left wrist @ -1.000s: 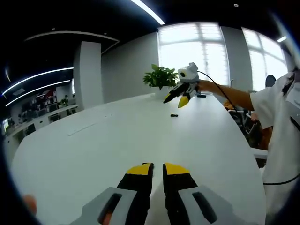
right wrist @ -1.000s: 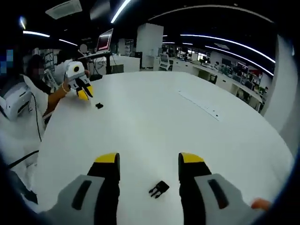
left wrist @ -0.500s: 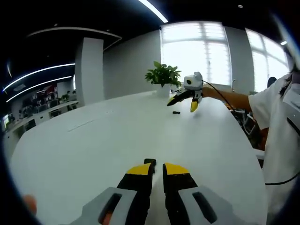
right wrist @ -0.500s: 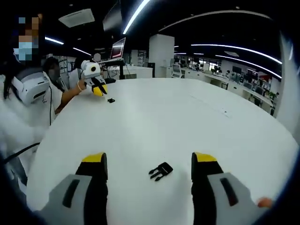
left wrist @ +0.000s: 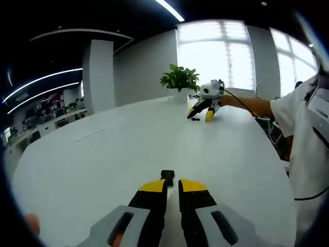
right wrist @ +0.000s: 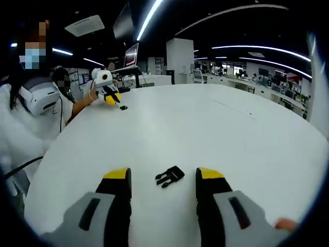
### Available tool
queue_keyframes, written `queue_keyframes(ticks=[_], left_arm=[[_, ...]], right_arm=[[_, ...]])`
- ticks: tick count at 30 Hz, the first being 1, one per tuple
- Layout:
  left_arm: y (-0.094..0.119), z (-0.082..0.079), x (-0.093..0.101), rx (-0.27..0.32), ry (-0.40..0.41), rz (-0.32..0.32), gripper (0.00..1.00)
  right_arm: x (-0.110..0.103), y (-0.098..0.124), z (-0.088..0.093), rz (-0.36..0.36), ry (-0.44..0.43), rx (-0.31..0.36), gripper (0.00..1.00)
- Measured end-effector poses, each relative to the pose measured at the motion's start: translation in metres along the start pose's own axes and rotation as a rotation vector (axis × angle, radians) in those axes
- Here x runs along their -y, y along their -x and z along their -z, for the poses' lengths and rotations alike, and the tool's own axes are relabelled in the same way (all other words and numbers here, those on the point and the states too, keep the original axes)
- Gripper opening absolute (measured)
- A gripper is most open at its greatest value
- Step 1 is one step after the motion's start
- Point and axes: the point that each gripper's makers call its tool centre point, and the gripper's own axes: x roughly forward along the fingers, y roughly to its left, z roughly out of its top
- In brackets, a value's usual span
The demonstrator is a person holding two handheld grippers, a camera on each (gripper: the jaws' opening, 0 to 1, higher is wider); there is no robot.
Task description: Snap the two parts of the plastic buckle together until the buckle closes and remains connected.
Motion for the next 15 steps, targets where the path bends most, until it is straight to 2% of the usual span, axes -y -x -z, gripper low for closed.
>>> queue_keyframes(ticks=[7, 13, 15], left_arm=[[0.0017, -0.0025, -0.0027, 0.012, -0.003, -0.011, 0.07], [0.0026, -0.0033, -0.0051, 0.016, -0.011, -0.024, 0.07], [0.0032, -0.0038, -0.0053, 0.019, -0.009, -0.024, 0.07]], right_arm=[[0.0001, -0.0055, -0.0020, -0.007, 0.043, 0.050, 0.35], [0.0004, -0.0059, -0.0033, -0.007, 0.049, 0.055, 0.22], [0.0023, -0.0040, -0.0029, 0.000, 0.051, 0.056, 0.22]])
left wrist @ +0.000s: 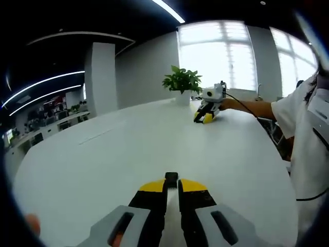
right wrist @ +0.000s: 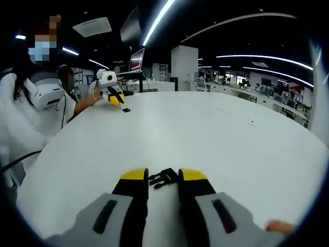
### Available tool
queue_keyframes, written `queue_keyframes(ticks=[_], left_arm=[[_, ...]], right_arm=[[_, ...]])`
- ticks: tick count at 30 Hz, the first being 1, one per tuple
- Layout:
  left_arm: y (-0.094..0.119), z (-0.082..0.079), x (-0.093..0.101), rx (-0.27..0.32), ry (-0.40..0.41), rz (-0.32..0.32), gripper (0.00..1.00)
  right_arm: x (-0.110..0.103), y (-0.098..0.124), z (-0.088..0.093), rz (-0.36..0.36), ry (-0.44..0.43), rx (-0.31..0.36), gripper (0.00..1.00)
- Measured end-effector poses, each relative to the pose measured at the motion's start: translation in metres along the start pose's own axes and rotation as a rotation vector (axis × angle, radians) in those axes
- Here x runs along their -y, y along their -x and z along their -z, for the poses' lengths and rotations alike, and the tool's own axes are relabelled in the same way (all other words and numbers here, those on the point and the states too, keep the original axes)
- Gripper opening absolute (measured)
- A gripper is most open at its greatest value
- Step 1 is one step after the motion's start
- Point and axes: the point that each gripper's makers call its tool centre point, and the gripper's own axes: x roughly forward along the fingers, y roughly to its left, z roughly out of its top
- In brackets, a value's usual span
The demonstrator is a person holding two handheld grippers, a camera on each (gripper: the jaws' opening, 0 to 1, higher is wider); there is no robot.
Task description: Snap the two parts of the plastic buckle together until the buckle closes and remains connected.
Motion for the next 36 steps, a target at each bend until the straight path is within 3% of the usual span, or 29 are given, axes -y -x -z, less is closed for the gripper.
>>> queue_keyframes(ticks=[6, 8, 10, 14, 19, 24, 26, 31, 36], left_arm=[[0.000, 0.000, 0.000, 0.003, 0.003, 0.000, 0.07], [0.000, 0.000, 0.000, 0.000, 0.002, 0.000, 0.07], [0.000, 0.001, 0.001, -0.002, 0.001, 0.000, 0.07], [0.001, -0.001, 0.000, 0.005, 0.005, -0.002, 0.07], [0.002, -0.001, 0.000, 0.011, 0.009, -0.006, 0.07], [0.000, 0.000, 0.002, 0.006, 0.009, -0.003, 0.07], [0.000, 0.001, 0.002, 0.001, 0.007, -0.002, 0.07], [0.000, 0.002, 0.002, -0.003, 0.011, -0.006, 0.07], [0.000, 0.001, 0.001, 0.003, 0.020, -0.005, 0.07]], right_arm=[[-0.003, -0.003, -0.002, 0.043, -0.014, -0.012, 0.22], [-0.008, -0.009, -0.005, 0.066, -0.059, -0.017, 0.22], [-0.004, -0.013, -0.004, 0.122, -0.067, -0.047, 0.22], [-0.006, -0.025, -0.011, 0.162, -0.067, -0.040, 0.22], [-0.001, -0.033, -0.019, 0.267, -0.109, -0.048, 0.21], [-0.006, -0.040, -0.027, 0.313, -0.099, -0.039, 0.21], [-0.005, -0.041, -0.029, 0.365, -0.127, -0.039, 0.21], [-0.014, -0.044, -0.020, 0.490, -0.193, -0.098, 0.21], [-0.028, -0.050, -0.024, 0.554, -0.218, -0.075, 0.21]])
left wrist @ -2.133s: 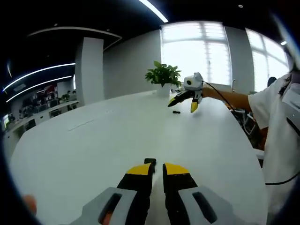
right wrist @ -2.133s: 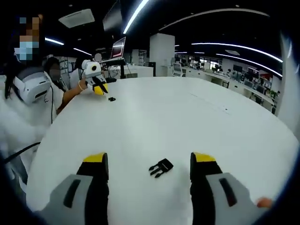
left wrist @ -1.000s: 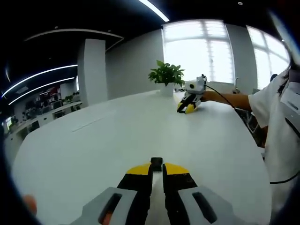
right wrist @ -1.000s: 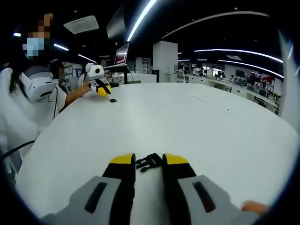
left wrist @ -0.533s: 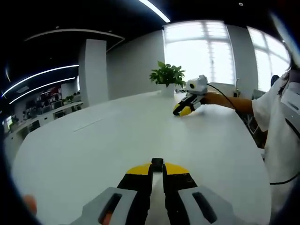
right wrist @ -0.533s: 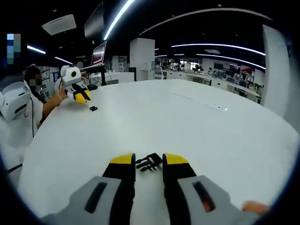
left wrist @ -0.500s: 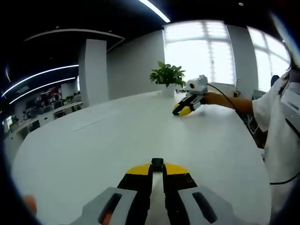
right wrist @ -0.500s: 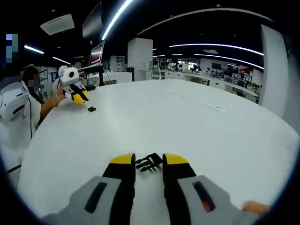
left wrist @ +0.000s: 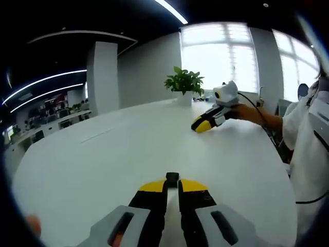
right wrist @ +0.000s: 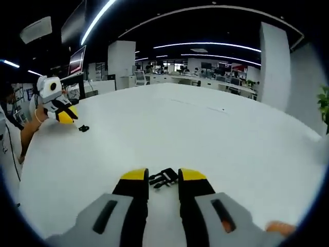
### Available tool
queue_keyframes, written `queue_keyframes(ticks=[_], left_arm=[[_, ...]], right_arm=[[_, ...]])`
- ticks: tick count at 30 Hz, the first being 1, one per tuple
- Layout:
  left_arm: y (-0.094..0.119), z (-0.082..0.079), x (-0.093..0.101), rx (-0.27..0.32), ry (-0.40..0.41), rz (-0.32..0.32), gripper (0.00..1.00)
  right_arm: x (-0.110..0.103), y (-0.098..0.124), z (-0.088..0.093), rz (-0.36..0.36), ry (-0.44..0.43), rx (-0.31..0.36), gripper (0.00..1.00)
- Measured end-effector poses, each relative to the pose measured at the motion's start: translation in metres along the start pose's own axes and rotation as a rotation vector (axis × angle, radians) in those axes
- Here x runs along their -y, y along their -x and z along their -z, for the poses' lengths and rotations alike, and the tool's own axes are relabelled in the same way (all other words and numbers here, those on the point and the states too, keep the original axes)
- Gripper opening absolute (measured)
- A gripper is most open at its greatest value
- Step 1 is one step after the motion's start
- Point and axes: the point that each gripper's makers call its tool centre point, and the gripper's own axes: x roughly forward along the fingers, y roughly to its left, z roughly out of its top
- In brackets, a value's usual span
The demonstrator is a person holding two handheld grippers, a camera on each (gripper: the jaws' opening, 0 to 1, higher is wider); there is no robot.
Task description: Snap the two parts of the plastic buckle together until the buckle closes and remains connected.
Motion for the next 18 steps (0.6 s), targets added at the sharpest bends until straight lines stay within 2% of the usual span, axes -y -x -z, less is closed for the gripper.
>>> queue_keyframes(ticks=[7, 12, 18], left_arm=[[-0.0008, 0.0003, 0.0017, -0.002, -0.003, 0.004, 0.07], [-0.0002, -0.0016, 0.0016, 0.009, 0.010, 0.009, 0.07], [-0.0009, 0.0002, 0.0034, 0.000, 0.011, 0.019, 0.07]], right_arm=[[-0.0023, 0.0044, -0.0016, 0.084, -0.028, 0.034, 0.21], [-0.0021, 0.0039, 0.0017, 0.111, -0.054, 0.044, 0.21], [-0.0057, 0.0027, 0.0034, 0.102, -0.052, 0.049, 0.22]])
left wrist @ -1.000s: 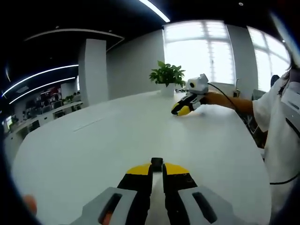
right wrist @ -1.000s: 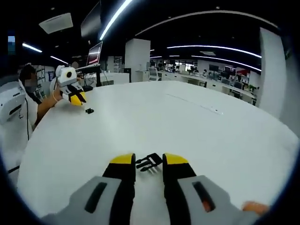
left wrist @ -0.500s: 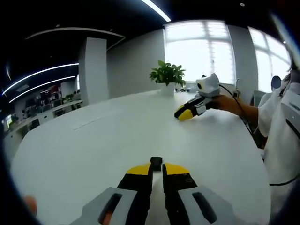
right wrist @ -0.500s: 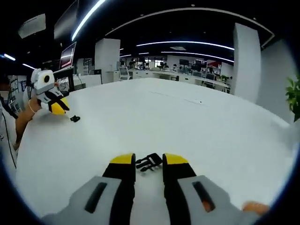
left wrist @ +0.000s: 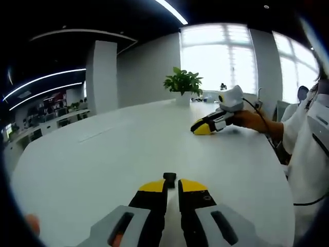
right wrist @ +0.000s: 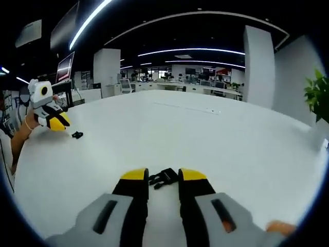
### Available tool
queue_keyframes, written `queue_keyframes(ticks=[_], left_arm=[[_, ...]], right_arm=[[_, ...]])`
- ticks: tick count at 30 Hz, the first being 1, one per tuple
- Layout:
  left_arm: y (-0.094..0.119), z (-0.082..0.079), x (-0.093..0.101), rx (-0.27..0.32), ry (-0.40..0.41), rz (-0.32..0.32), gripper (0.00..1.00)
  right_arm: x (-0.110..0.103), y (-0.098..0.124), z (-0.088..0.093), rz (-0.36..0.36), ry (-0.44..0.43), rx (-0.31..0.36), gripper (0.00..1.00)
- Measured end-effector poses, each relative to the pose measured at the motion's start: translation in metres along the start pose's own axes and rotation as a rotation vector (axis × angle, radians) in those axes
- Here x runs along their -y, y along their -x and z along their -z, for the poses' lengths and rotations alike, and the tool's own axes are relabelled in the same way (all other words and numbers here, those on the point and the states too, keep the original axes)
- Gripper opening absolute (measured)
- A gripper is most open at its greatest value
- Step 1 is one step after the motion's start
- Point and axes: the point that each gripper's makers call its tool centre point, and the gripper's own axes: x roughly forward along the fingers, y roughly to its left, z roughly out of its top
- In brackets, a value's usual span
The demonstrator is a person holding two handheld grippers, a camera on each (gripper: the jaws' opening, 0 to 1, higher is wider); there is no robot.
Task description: Snap the two parts of the plastic buckle together until the buckle closes and remains connected.
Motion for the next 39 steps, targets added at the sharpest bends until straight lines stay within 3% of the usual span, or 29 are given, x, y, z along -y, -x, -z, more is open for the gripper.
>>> queue_keyframes(ticks=[1, 3, 7, 10, 11, 12, 13, 16, 20, 26, 32, 35, 39], left_arm=[[0.000, 0.000, 0.000, -0.001, -0.002, -0.001, 0.07], [0.000, 0.000, 0.000, -0.001, -0.002, -0.001, 0.07], [0.000, -0.001, -0.001, 0.002, 0.000, -0.004, 0.07], [0.001, -0.001, -0.001, 0.004, 0.000, -0.004, 0.07], [0.001, -0.001, -0.001, 0.003, 0.000, -0.003, 0.07], [0.000, -0.001, -0.001, 0.002, -0.002, -0.004, 0.07], [0.000, -0.001, -0.001, 0.002, -0.003, -0.004, 0.07], [0.000, -0.001, 0.000, 0.001, -0.004, -0.003, 0.07], [0.000, -0.001, -0.001, 0.003, -0.003, -0.006, 0.07], [0.001, 0.000, -0.003, 0.002, -0.001, -0.009, 0.07], [0.002, 0.000, -0.004, 0.002, 0.001, -0.013, 0.07], [0.001, 0.001, -0.004, -0.001, 0.003, -0.014, 0.07], [0.001, 0.002, -0.005, -0.003, 0.005, -0.016, 0.07]], right_arm=[[-0.006, -0.001, -0.001, -0.037, 0.024, 0.002, 0.22], [-0.008, 0.001, -0.002, -0.038, 0.003, 0.013, 0.26], [-0.009, 0.004, -0.012, -0.075, 0.031, 0.042, 0.45], [-0.022, 0.011, -0.025, -0.199, 0.161, 0.085, 0.52], [-0.034, 0.016, -0.028, -0.291, 0.248, 0.098, 0.52], [-0.039, 0.020, -0.030, -0.339, 0.296, 0.113, 0.52], [-0.046, 0.025, -0.025, -0.404, 0.349, 0.090, 0.52], [-0.055, 0.032, -0.022, -0.498, 0.405, 0.069, 0.56], [-0.055, 0.032, -0.024, -0.558, 0.413, 0.080, 0.57], [-0.042, 0.024, -0.025, -0.604, 0.310, 0.118, 0.56], [-0.024, 0.007, -0.004, -0.552, 0.262, 0.055, 0.54], [-0.018, 0.001, -0.003, -0.522, 0.224, 0.057, 0.52], [-0.018, 0.002, -0.003, -0.496, 0.214, 0.051, 0.31]])
